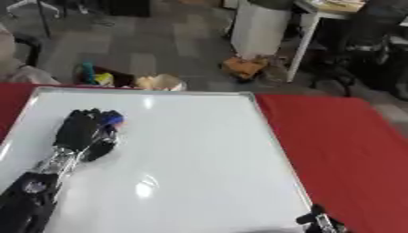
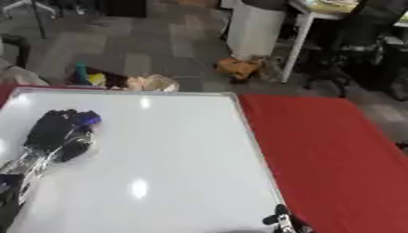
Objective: Wipe the whiteboard clean with a brush.
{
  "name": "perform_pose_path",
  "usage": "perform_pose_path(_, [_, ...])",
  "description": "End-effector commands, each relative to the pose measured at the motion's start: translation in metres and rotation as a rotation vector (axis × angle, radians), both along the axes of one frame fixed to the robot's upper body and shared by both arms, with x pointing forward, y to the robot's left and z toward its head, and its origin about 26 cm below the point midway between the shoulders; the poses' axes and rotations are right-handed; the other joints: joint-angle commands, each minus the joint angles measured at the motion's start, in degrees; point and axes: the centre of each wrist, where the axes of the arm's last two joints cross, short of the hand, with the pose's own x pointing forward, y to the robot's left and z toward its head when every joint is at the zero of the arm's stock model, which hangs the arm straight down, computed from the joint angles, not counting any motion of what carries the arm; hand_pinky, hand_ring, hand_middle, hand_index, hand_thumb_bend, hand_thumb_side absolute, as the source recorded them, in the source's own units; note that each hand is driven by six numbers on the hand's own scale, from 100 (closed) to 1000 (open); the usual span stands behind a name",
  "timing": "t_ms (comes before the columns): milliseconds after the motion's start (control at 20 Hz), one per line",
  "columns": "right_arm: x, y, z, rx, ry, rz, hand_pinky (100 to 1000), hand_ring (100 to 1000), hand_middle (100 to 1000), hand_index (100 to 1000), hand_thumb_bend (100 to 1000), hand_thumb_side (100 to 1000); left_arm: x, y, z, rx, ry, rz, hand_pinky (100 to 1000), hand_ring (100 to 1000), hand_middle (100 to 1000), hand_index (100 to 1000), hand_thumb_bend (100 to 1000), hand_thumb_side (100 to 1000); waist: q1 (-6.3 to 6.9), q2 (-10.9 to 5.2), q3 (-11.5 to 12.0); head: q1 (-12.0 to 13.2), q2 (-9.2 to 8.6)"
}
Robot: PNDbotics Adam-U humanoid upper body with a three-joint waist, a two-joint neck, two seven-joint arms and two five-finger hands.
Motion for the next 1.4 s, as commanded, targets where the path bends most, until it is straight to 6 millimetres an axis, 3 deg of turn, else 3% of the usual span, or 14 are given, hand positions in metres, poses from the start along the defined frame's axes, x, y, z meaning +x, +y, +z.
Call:
perform_pose_path(50, [0.000, -0.003, 0.006, -0.006, -0.018, 0.002, 422, 352, 152, 553, 100, 847, -0.003, -0.042, -0.020, 0.005, 0.078, -0.119, 874, 813, 788, 905, 100, 1000, 0.09, 0.05, -0.43, 0.21, -0.19])
perform_pose_path(400, [0.001, -0.002, 0.005, -0.006, -0.019, 0.006, 422, 352, 153, 553, 100, 848, -0.005, -0.086, -0.016, 0.021, 0.110, -0.315, 873, 813, 786, 905, 100, 1000, 0.30, 0.06, -0.86, 0.35, -0.08])
perform_pose_path(700, [0.001, -0.002, 0.006, -0.005, -0.020, 0.007, 422, 352, 153, 552, 100, 848, -0.008, -0.095, -0.017, 0.043, 0.127, -0.359, 876, 811, 786, 902, 100, 1000, 0.35, 0.04, -0.90, 0.40, -0.11])
perform_pose_path(1000, [0.002, -0.003, 0.006, -0.005, -0.021, 0.006, 422, 352, 153, 552, 100, 848, -0.007, -0.084, -0.019, 0.039, 0.125, -0.307, 874, 811, 786, 903, 100, 1000, 0.42, 0.06, -0.78, 0.31, -0.17])
perform_pose_path(1400, [0.002, -0.003, 0.005, -0.006, -0.019, -0.001, 422, 351, 153, 552, 100, 849, -0.006, -0.035, -0.021, -0.030, 0.103, -0.081, 866, 815, 781, 909, 100, 1000, 0.56, 0.01, -0.36, -0.04, -0.29])
